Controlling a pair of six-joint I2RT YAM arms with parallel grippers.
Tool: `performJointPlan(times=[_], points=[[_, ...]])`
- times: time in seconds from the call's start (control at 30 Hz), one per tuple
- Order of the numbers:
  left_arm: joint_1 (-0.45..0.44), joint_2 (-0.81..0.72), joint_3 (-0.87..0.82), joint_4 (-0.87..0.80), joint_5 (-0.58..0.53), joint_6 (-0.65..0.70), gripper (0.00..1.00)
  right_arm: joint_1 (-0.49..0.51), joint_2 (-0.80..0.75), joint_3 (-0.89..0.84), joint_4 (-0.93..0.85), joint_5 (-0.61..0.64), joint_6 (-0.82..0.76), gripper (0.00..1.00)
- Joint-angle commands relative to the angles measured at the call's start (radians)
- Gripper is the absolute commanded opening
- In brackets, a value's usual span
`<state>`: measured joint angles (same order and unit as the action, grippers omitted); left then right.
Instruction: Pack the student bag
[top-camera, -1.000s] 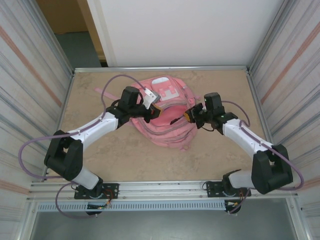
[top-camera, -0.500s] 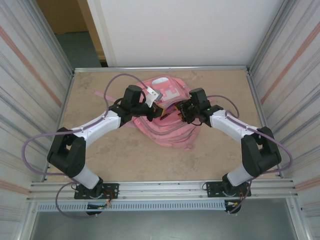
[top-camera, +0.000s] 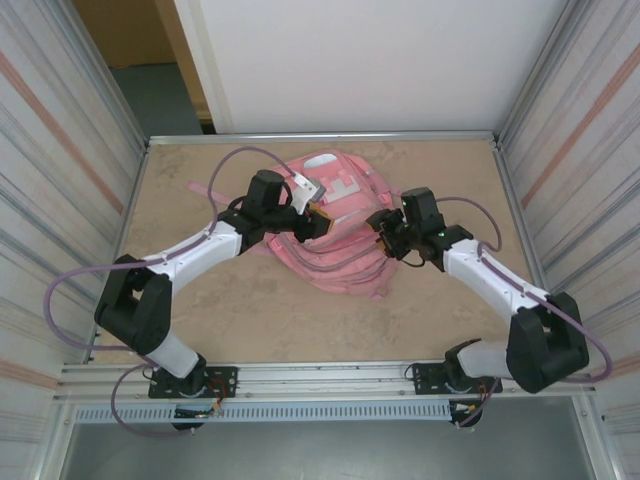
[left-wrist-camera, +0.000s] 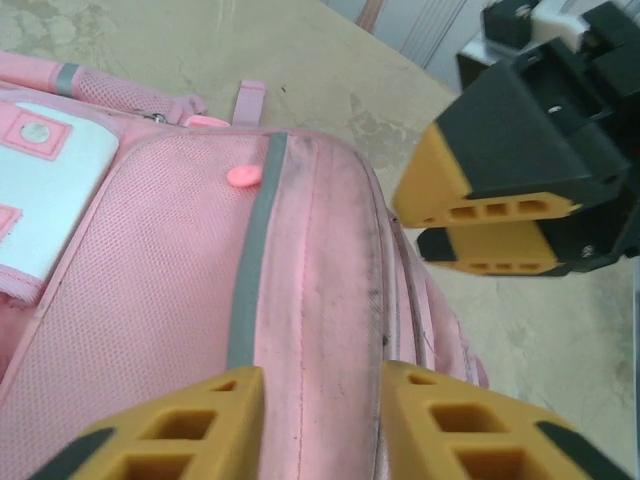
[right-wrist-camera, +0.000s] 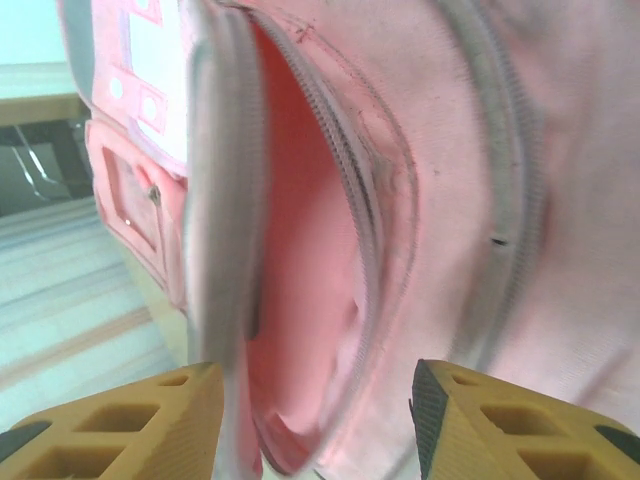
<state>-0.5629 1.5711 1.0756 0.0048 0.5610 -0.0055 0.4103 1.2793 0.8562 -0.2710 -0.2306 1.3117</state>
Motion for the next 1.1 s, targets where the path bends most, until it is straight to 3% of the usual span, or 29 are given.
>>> performJointPlan(times=[0.0, 0.17, 0.33, 0.4, 0.47, 0.53, 0.77, 1.07], points=[[0.014, -0.046, -0.032, -0.024, 0.019, 0.026, 0.4, -0.014, -0.078, -0.019, -0.132, 0.045, -0.183, 0.52], [0.037, -0.126, -0.082, -0.07, -0.061, 0.014, 0.43, -0.041, -0.135, -0.029, -0.234, 0.085, -0.322, 0.52], [0.104, -0.132, -0.11, -0.14, -0.239, -0.237, 0.49, -0.01, -0.106, -0.006, -0.266, 0.088, -0.442, 0.53], [0.161, -0.085, -0.084, -0.187, -0.162, -0.386, 0.47, 0.01, -0.076, 0.011, -0.269, 0.09, -0.458, 0.53], [0.219, -0.012, -0.056, -0.201, 0.007, -0.521, 0.47, 0.03, -0.046, 0.027, -0.254, 0.067, -0.465, 0.54], [0.229, 0.042, -0.051, -0.18, 0.087, -0.582, 0.47, 0.045, -0.018, 0.044, -0.239, 0.053, -0.478, 0.54], [0.207, 0.083, -0.05, -0.15, 0.072, -0.652, 0.5, 0.058, 0.039, 0.071, -0.219, 0.077, -0.49, 0.55], [0.201, 0.185, 0.001, -0.176, 0.086, -0.701, 0.46, 0.038, 0.12, 0.087, -0.172, 0.079, -0.51, 0.54]])
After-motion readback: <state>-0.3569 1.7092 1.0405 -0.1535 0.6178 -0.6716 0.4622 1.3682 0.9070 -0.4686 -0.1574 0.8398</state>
